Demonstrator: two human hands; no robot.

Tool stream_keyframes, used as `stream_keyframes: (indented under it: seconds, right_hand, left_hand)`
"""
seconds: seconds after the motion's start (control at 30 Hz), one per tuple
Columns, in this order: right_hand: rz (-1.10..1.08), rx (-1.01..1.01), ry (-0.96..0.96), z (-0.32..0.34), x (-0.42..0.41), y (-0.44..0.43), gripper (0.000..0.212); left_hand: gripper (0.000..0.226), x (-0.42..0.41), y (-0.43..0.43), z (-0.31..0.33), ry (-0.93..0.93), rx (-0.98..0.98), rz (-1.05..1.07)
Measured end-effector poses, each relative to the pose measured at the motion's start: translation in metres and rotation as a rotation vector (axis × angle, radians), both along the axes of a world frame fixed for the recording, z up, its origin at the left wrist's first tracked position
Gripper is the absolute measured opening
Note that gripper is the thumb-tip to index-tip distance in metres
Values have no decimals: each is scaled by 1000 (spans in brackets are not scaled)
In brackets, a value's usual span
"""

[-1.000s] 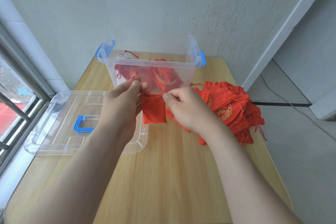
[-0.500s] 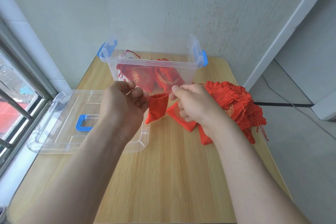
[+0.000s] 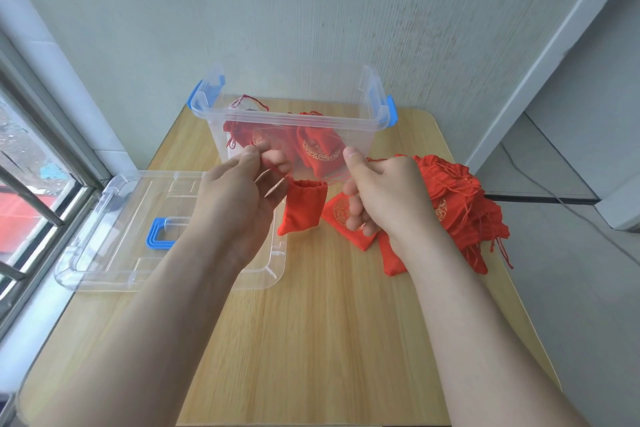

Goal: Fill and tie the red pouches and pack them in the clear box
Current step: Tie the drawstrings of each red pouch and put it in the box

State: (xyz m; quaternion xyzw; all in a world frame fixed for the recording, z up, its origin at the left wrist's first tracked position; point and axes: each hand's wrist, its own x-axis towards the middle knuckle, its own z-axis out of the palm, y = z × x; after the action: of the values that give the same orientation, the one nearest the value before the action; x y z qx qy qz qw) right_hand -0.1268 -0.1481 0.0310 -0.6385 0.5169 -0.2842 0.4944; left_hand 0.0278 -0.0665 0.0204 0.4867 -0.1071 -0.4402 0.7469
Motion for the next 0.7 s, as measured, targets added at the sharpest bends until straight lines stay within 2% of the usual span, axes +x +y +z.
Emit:
stream_keyframes:
  seconds: [0.1,0.23,0.3,0.4,0.5,0.6,0.7]
  right_hand:
    - [-27,174,-128,4,0,-1,48]
    - [-6,403,-425,7,3,-6,31]
    - [-4,434,-474,8,2,-7,27]
    - [-31,369,-383,6,1,-7,27]
    - [-87,266,-171,-2,0,-10,29]
    - [-11,349,45,-10,1,-8,49]
    - [72,418,64,-18,5,-4,65]
  left_hand:
    - [14,1,-2,0,52,-14,-9]
    - [24,5,-2,2,193,-23,-17]
    - [28,6,-1,4,217,-44,-5]
    - [29,6,-1,5,230,-57,13]
    - [28,5,-1,4,225,-49,3]
    - [28,3,-1,4,219,-47,-14]
    - [30,1,1,6,206,-27,-41]
